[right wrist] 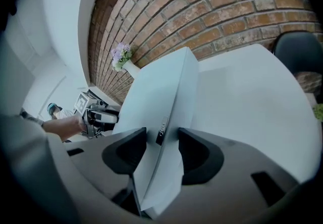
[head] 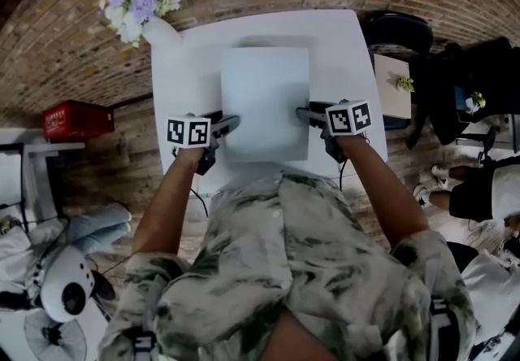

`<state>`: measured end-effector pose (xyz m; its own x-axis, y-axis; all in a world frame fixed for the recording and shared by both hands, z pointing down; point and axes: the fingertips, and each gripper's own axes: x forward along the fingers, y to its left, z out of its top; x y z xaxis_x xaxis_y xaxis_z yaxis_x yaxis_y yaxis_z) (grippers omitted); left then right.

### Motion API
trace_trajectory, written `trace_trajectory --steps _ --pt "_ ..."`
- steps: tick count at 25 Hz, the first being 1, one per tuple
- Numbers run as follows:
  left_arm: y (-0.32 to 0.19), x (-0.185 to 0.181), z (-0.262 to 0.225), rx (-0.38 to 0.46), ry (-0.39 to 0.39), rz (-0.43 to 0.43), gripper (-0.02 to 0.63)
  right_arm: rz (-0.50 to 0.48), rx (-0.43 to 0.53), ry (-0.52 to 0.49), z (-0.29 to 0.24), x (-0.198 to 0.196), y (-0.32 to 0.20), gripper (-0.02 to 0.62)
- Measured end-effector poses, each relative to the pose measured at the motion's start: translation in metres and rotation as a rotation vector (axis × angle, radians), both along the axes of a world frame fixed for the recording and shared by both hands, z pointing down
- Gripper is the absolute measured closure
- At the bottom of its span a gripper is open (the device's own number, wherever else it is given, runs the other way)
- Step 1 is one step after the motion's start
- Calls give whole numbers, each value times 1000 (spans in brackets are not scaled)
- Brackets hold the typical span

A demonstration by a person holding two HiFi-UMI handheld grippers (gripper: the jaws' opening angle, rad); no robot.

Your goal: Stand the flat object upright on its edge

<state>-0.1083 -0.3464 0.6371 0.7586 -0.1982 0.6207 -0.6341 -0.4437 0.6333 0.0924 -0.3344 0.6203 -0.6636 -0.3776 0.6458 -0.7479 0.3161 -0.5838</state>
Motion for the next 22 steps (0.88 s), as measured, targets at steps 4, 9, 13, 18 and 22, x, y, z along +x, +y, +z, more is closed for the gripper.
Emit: trace_trajectory --steps 4,9,13,18,22 --pt "-11 6 -17 52 -8 4 320 -31 64 26 -18 6 -14 380" --pt "-24 17 -33 96 -18 17 321 -62 150 59 -40 17 -31 382" --pt "-39 25 -45 131 -39 35 321 -83 203 77 -53 25 -45 384" --pt "-58 37 -58 177 -66 53 324 -97 272 104 -67 36 -63 388" --pt "-71 47 -65 219 -98 72 327 -109 320 134 -75 46 -76 390"
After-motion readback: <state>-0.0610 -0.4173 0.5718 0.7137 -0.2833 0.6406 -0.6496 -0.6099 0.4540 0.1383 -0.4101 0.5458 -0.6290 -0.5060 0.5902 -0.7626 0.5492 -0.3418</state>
